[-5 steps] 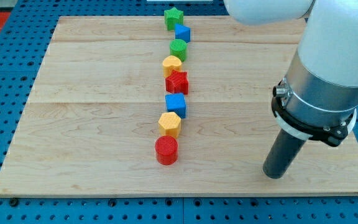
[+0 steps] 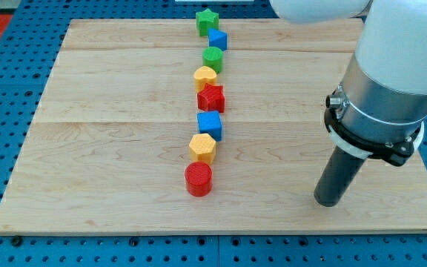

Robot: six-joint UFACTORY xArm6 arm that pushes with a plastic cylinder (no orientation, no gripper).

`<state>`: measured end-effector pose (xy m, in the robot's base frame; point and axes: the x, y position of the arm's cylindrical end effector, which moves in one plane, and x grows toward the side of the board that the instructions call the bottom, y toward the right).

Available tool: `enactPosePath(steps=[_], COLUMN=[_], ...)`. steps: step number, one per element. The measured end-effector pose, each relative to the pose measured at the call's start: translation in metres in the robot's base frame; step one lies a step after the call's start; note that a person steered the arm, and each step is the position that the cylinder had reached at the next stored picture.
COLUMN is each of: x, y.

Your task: Move your arm to the right of the green circle

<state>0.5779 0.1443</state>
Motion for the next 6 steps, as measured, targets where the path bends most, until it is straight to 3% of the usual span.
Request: enactPosePath(steps=[1, 3, 4, 5, 6], x=[-0.013, -0.161, -0.214, -0.214, -0.251], y=[0.015, 0.019, -0.021, -0.022, -0.023])
